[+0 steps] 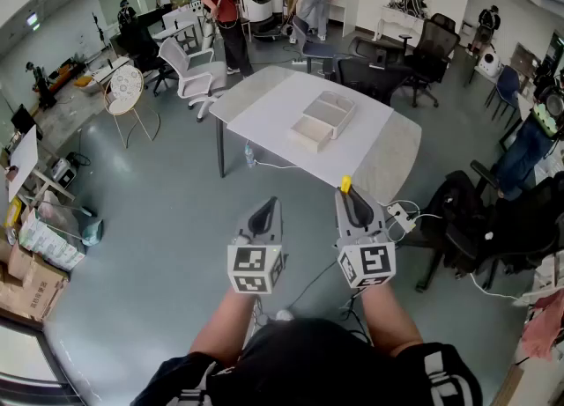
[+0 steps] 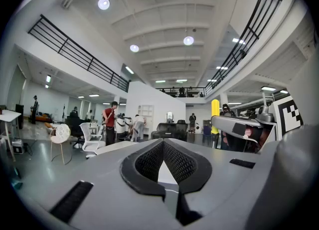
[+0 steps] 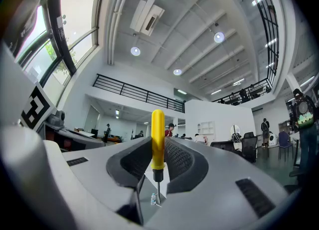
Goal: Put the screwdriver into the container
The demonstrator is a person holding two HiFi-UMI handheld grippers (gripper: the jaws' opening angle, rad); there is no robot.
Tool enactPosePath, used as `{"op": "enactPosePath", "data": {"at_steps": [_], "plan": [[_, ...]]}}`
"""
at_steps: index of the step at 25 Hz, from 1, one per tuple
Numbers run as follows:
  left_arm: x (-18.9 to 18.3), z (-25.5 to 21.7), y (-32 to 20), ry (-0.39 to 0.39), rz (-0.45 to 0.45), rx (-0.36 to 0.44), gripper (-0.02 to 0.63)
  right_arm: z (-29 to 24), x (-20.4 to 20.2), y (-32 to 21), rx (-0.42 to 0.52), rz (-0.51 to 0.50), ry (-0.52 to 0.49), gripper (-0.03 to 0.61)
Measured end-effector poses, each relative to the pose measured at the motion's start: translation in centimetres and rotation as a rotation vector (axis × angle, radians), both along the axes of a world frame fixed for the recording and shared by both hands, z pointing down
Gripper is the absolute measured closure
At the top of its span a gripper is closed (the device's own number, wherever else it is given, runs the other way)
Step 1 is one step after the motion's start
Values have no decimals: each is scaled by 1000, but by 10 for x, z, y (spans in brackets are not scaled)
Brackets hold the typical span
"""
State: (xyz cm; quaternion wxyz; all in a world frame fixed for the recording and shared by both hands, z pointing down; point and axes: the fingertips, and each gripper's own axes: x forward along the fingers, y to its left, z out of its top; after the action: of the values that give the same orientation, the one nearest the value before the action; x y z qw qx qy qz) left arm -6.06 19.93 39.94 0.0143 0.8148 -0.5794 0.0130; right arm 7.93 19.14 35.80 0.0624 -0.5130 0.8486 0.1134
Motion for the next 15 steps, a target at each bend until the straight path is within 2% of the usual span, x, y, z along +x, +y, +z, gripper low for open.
{"op": "enactPosePath", "data": {"at_steps": [15], "plan": [[-9,2,-30,-5,-21,14,601,16,-5,-41,-57,4,-29,508]]}}
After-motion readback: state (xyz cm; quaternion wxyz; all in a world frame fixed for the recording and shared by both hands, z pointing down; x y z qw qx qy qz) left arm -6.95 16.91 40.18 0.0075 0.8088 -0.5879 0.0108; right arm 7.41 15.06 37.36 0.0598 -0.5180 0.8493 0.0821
